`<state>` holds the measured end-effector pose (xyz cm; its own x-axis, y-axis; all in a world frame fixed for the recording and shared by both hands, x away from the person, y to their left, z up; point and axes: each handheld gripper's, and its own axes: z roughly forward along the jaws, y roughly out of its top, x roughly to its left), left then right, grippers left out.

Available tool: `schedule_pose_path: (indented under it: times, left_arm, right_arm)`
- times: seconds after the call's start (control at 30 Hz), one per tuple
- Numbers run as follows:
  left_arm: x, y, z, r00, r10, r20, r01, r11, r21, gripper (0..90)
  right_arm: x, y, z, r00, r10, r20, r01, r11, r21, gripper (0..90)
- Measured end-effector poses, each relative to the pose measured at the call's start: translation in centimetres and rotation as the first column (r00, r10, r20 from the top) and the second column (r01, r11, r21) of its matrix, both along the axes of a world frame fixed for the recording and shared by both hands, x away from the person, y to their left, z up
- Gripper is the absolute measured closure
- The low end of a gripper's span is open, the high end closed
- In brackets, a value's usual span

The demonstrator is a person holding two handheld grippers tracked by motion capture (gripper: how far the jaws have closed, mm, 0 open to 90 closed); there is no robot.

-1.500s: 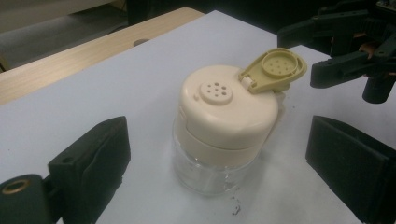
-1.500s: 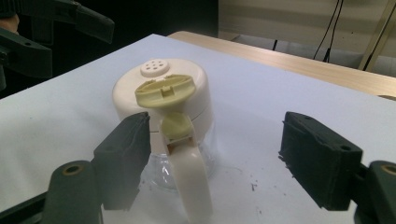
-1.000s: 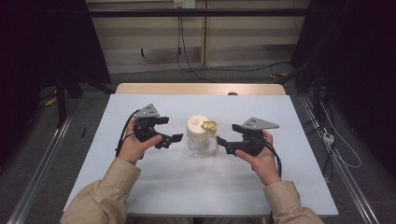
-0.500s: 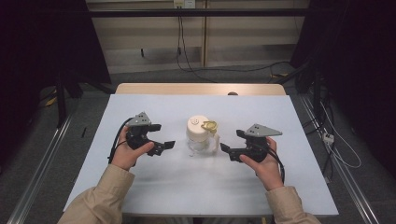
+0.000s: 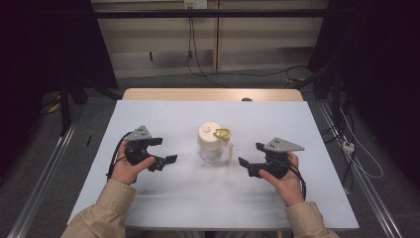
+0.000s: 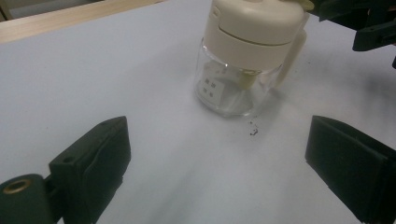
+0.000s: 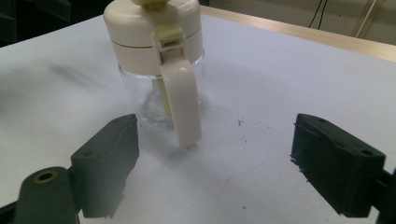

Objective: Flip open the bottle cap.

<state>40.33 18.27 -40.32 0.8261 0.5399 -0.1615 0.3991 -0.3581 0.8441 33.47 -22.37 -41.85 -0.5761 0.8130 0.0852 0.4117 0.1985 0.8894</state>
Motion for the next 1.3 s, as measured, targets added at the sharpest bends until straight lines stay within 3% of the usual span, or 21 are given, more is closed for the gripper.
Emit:
schedule_pose_path:
  times: [0.47,1.3]
  left_arm:
    - [-1.2,2.1,-1.0,0.9999,0.008,-0.011,-0.008,0.9997,0.023,7.3]
    - [-3.0,4.9,-1.5,0.9984,0.057,0.003,-0.057,0.9983,0.012,7.3]
  right_arm:
    - [-1.5,-0.8,-1.2,1.0000,-0.007,-0.003,0.007,1.0000,-0.004,14.2]
    - [-3.6,-3.0,-2.3,0.9994,-0.035,-0.001,0.035,0.9993,-0.010,12.1]
